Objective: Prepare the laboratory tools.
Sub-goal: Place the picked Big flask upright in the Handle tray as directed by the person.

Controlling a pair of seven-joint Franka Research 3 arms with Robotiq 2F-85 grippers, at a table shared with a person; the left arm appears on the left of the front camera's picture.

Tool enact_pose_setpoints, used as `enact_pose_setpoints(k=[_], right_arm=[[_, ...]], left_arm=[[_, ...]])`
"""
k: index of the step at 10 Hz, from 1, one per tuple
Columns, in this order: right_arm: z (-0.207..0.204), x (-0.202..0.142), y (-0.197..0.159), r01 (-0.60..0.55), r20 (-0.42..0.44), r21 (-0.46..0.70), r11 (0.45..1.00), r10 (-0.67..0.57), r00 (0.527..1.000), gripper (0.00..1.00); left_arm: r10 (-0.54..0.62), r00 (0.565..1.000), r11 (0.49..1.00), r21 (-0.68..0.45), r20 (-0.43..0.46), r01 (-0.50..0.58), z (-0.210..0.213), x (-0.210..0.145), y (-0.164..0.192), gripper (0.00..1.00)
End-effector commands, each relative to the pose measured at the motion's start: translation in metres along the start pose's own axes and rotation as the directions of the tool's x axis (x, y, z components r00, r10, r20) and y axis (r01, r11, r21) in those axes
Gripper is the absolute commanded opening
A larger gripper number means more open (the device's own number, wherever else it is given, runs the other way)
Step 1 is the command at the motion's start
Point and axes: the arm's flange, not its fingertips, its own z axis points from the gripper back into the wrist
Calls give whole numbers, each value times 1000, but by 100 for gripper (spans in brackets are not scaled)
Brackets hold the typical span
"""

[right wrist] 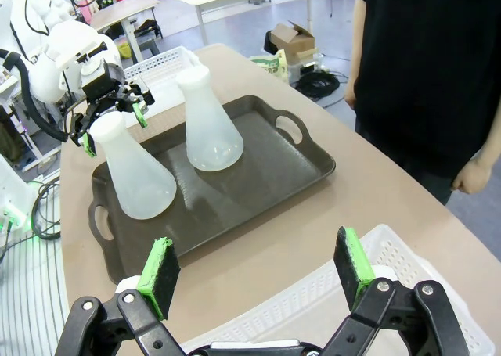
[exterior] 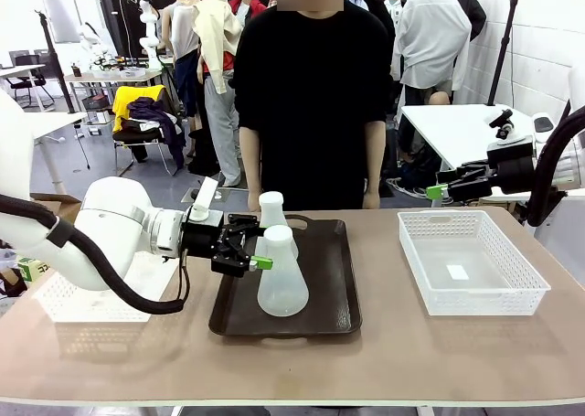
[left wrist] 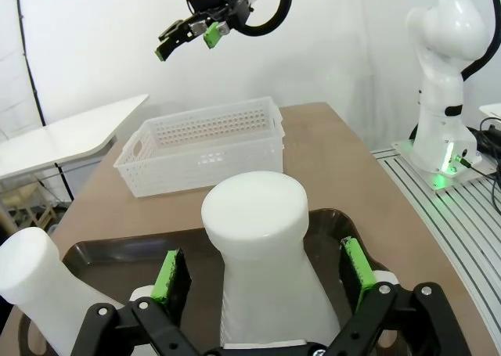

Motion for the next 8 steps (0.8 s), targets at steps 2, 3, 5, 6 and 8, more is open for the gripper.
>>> enact_pose_setpoints(k=[2, 3, 5, 6, 8], right_arm=[[1, -1, 1, 11, -17, 7, 1000, -11, 1000, 100], [1, -1, 1, 11, -17, 7, 1000, -11, 1000, 100], [1, -1, 1, 11, -17, 7, 1000, -11, 1000, 100], [1, -1, 1, 11, -17, 7, 1000, -11, 1000, 100], [1, -1, 1, 11, -17, 7, 1000, -11, 1000, 100]], left_arm=[[-19, 1000, 1000, 1, 3, 19, 0, 0, 0, 100], [-19, 1000, 1000, 1, 3, 19, 0, 0, 0, 100], [-19, 1000, 1000, 1, 3, 19, 0, 0, 0, 100], [-19, 1000, 1000, 1, 3, 19, 0, 0, 0, 100], [-19, 1000, 1000, 1, 3, 19, 0, 0, 0, 100]])
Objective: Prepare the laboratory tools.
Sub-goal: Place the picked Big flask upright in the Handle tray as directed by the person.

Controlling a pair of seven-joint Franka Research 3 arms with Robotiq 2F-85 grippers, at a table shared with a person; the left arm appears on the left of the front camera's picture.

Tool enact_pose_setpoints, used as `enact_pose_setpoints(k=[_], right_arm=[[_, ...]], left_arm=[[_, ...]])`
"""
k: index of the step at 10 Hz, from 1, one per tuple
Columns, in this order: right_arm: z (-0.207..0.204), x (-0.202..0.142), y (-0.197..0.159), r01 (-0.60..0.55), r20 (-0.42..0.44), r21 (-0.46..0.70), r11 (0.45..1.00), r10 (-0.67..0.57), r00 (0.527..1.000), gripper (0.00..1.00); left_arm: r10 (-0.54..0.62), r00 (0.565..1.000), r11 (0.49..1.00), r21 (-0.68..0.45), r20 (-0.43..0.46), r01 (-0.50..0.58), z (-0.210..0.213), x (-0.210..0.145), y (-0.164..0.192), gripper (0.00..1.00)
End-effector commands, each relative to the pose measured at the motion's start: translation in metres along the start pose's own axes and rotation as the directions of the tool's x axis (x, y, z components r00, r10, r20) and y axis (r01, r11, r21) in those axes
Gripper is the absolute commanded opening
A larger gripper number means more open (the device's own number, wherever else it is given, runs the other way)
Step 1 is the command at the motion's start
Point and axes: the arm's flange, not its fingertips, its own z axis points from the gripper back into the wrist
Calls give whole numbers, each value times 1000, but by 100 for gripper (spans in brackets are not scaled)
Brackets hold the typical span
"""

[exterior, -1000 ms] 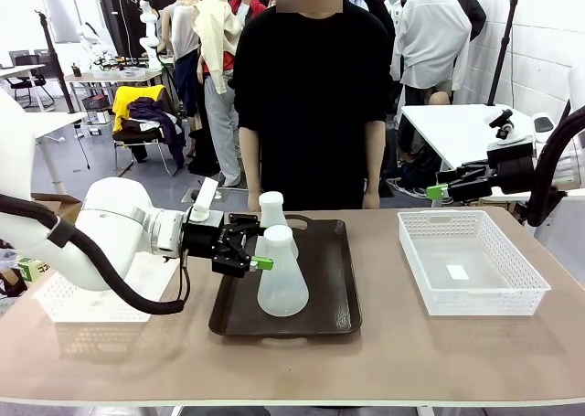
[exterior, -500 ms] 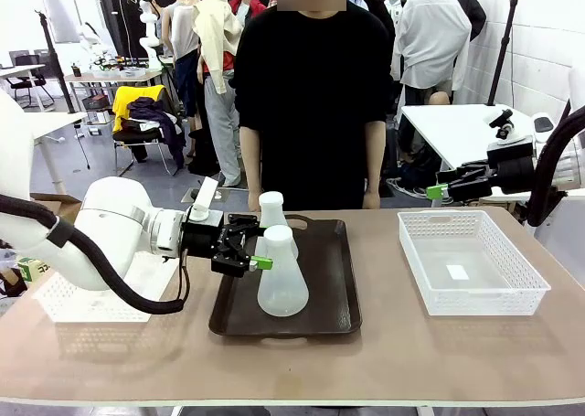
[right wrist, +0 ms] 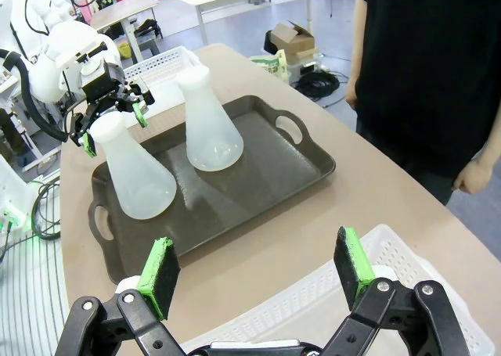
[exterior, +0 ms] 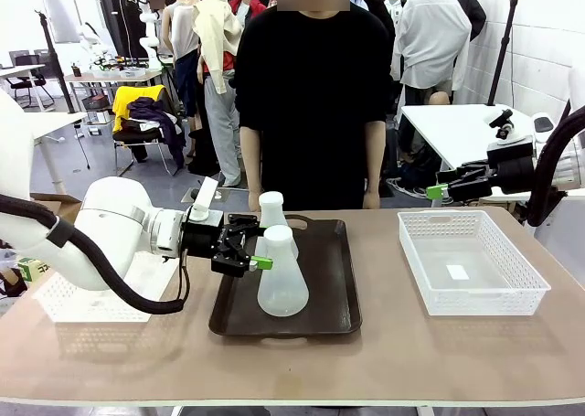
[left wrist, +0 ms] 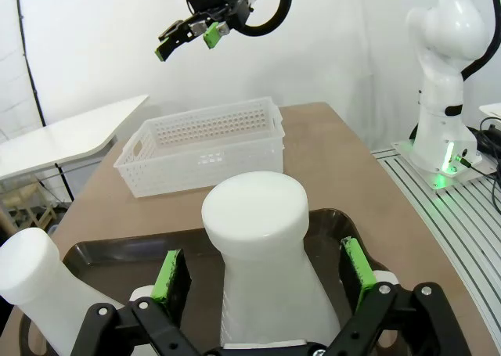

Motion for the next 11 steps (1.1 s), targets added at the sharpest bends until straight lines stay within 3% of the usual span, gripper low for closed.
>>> enact_pose_setpoints(k=[1, 11], right_arm=[[1, -1, 1, 11, -17, 7, 1000, -11, 1000, 100], [1, -1, 1, 11, -17, 7, 1000, -11, 1000, 100]], left_arm=[[-17, 1000, 1000, 1, 3, 17, 0, 0, 0, 100], [-17, 1000, 1000, 1, 3, 17, 0, 0, 0, 100]])
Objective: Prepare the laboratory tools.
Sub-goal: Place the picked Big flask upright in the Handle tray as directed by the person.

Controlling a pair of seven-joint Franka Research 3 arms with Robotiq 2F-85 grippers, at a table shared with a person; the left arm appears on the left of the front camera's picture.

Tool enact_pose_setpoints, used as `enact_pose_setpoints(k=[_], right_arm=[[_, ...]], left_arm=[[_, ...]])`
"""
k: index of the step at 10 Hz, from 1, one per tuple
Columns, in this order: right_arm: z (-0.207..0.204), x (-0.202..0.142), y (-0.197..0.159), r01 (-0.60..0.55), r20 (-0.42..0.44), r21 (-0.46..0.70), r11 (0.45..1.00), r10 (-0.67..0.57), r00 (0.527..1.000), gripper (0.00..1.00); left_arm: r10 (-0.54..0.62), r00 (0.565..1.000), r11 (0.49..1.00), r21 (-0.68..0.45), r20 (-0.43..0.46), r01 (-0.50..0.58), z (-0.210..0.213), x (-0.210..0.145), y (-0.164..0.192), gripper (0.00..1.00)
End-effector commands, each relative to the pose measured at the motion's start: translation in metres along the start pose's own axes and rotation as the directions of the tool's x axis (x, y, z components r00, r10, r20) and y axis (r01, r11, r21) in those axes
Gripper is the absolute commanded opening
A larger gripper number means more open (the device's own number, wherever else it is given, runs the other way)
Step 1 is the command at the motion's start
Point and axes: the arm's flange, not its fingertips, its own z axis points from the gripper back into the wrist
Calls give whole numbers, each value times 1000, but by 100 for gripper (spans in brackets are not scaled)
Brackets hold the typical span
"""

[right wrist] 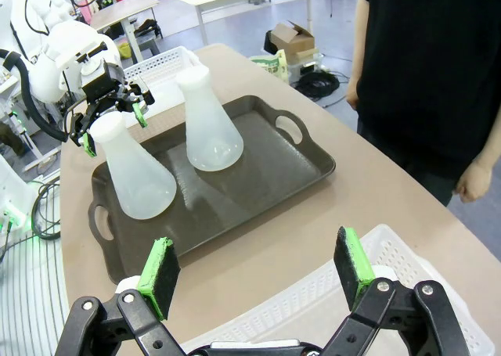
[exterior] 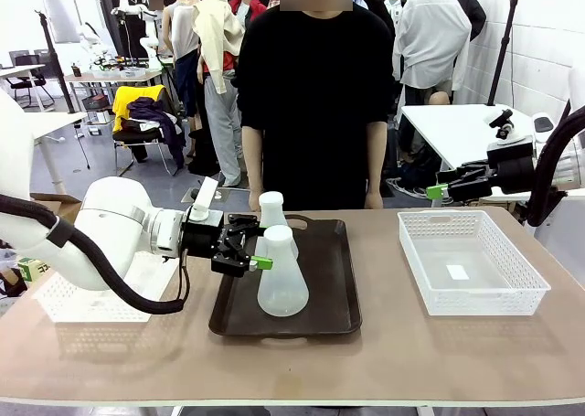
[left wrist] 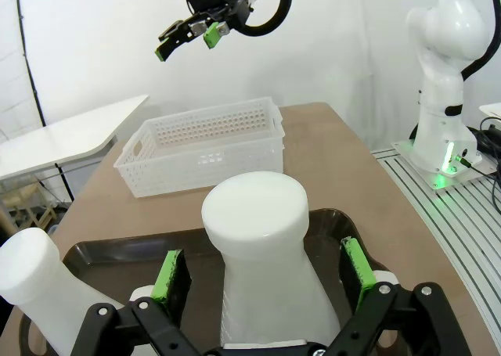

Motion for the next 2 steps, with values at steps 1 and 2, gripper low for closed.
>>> enact_pose_setpoints(k=[1, 2], right_arm=[[1, -1, 1, 11, -17, 7, 1000, -11, 1000, 100], [1, -1, 1, 11, -17, 7, 1000, -11, 1000, 100]], left_arm=[[-17, 1000, 1000, 1, 3, 17, 0, 0, 0, 100], [-17, 1000, 1000, 1, 3, 17, 0, 0, 0, 100]])
